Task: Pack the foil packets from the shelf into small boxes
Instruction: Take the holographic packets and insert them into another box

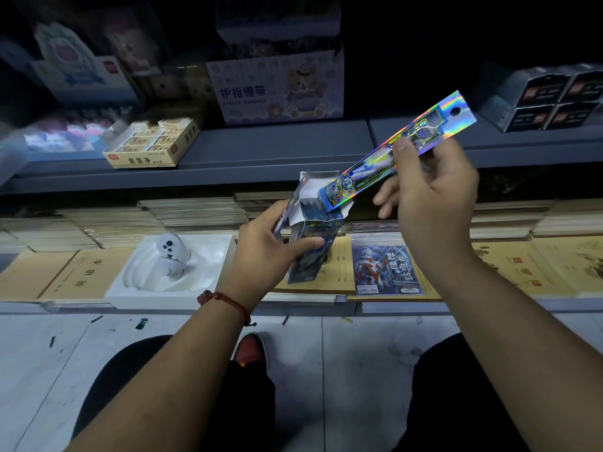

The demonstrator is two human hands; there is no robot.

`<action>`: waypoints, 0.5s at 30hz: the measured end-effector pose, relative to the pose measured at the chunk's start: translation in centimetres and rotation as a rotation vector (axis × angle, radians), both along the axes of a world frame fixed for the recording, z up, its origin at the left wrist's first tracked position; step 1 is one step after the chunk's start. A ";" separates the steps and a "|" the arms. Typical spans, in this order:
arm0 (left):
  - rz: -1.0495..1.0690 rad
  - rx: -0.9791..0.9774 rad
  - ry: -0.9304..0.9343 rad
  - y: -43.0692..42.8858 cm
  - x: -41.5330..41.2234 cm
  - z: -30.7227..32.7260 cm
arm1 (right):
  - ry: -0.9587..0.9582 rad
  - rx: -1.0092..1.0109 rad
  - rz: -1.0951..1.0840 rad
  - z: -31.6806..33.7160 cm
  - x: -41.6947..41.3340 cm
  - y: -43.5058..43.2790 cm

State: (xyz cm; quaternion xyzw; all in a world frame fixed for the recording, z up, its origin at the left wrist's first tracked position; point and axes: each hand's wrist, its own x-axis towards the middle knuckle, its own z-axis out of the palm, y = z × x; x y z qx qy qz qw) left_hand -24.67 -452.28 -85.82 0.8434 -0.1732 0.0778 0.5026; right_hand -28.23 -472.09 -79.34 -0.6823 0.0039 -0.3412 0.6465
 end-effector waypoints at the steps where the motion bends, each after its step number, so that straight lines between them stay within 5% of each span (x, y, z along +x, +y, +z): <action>1: 0.000 -0.003 0.003 0.0 0.0 0.0 | -0.008 0.000 -0.007 0.1 -0.1 0.0; 15: 0.025 -0.083 0.058 0.3 0.5 -0.3 | -0.048 -0.128 -0.075 -0.1 -0.6 1.1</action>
